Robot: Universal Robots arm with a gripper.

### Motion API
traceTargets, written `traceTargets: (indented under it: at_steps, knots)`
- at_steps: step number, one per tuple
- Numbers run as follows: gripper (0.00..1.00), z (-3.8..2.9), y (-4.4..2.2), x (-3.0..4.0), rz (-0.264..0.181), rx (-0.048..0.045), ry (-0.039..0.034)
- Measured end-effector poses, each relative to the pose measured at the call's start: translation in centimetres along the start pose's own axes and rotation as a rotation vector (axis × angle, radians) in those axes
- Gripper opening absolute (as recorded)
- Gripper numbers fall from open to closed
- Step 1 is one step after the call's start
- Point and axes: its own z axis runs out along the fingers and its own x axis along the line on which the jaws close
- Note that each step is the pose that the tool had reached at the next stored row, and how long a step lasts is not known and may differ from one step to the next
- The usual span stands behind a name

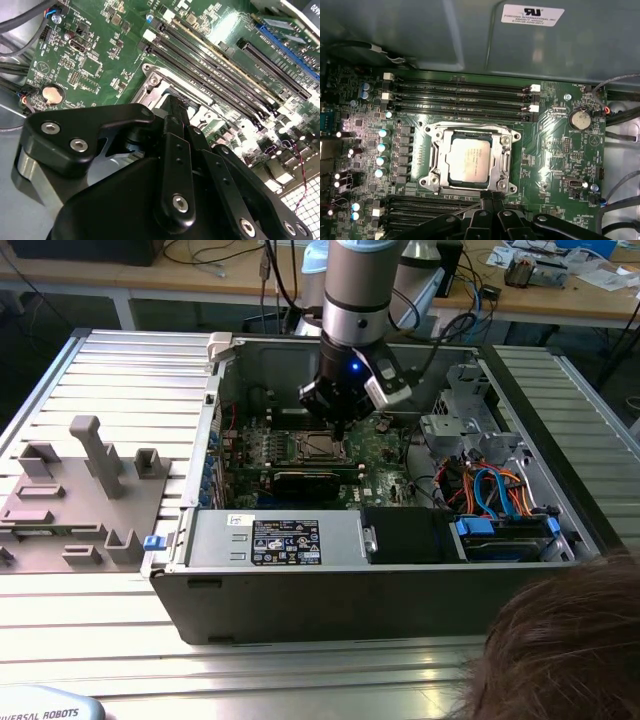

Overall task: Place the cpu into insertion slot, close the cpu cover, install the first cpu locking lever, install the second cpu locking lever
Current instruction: 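Install the second cpu locking lever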

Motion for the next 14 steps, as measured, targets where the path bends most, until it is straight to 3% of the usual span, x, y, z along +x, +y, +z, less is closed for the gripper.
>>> traceTargets:
  at_steps: [14]
  knots:
    - [0.11,-0.03,-1.07,0.08,0.0,0.0,0.0]
